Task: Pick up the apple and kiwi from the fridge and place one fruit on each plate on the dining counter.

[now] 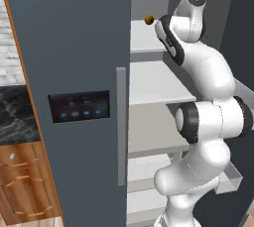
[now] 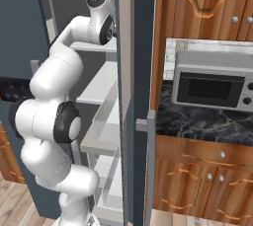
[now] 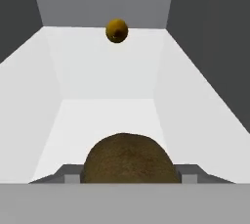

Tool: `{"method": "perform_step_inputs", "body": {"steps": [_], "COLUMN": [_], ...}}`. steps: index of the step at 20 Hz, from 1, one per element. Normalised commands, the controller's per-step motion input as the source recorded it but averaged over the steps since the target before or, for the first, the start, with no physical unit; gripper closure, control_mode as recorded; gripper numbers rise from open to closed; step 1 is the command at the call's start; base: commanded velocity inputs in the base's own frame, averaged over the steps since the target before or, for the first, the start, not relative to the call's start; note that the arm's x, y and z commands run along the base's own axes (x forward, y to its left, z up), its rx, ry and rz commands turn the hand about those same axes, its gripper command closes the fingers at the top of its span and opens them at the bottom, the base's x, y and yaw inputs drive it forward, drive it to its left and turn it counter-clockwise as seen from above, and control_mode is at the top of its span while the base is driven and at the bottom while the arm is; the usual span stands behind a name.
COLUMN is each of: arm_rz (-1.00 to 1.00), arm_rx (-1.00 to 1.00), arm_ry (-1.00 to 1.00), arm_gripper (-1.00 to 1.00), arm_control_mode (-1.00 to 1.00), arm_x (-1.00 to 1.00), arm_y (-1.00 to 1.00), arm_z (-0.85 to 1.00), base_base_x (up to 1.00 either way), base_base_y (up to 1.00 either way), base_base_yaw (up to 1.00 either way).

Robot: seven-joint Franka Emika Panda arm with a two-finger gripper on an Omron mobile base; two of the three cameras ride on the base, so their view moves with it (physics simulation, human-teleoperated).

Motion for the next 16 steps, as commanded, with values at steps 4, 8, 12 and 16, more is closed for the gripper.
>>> {"method": "perform_step_inputs", "body": {"steps": [4,8,12,16], "arm_rz": [-0.01,-0.02,-0.06,-0.07], "arm_rx": [0.05,0.08,0.06,0.02], "arm_ry": [-0.14,-0.13,-0.05,0.0], "arm_gripper": [1.0,1.0,1.0,1.0], "arm_control_mode": [-1.0,-1.0,-1.0,-1.0], "arm_x": [-1.0,-1.0,-0.97,-0.85], "arm_y": [0.0,0.0,0.09,0.25], "arm_z": [0.02,0.15,0.28,0.24], "base_base_x": [0.0,0.0,0.0,0.0], "base_base_y": [0.0,0.0,0.0,0.0], "base_base_yaw": [0.0,0.0,0.0,0.0]}}
